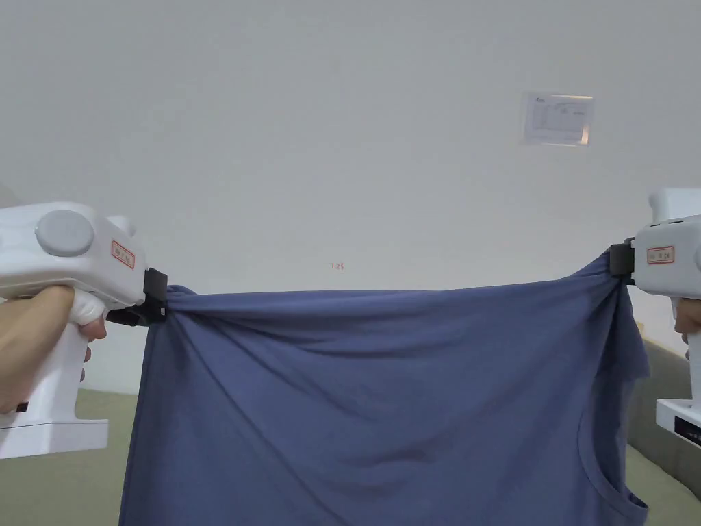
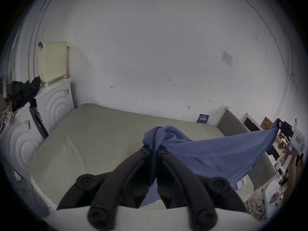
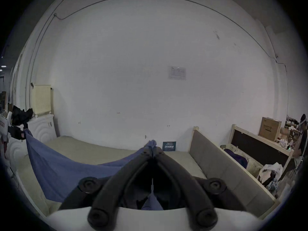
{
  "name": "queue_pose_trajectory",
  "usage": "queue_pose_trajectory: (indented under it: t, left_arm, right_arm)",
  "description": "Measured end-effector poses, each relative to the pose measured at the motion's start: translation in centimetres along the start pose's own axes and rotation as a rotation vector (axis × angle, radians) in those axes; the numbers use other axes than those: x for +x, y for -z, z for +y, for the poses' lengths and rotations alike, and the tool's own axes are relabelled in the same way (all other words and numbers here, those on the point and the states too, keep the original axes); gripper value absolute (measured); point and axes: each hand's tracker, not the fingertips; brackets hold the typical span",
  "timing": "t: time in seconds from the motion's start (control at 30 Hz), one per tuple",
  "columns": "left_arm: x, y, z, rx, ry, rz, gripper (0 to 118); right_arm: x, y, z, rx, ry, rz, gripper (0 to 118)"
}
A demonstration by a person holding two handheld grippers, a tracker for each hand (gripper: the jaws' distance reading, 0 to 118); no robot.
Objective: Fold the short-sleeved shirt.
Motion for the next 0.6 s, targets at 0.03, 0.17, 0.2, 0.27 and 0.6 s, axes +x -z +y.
queue_pose_trajectory:
  t: [0.03, 0.17, 0.2, 0.27, 0.6]
  left_arm:
    - [0.3, 0.7, 0.6, 0.006, 0.008, 0.012, 8]
    - [1.2, 4.4, 3.8, 0.025, 0.028, 0.063, 8]
    - [1.4, 5.2, 4.5, 0.035, 0.023, 0.068, 8]
    - [1.7, 7.3, 6.3, 0.053, 0.013, 0.078, 8]
    - [3.7, 17.6, 10.9, 0.085, 0.106, 0.2, 8]
  right_arm:
    - [-0.1, 1.1, 0.5, 0.002, 0.003, -0.003, 0]
    - [-1.0, 5.7, 2.7, 0.002, 0.008, -0.016, 0]
    - [-1.2, 6.6, 3.2, 0.01, 0.001, -0.021, 0]
    - [-1.4, 9.1, 4.4, 0.015, -0.004, -0.038, 0]
    - [-4.0, 18.7, 8.2, 0.026, -0.086, -0.107, 0]
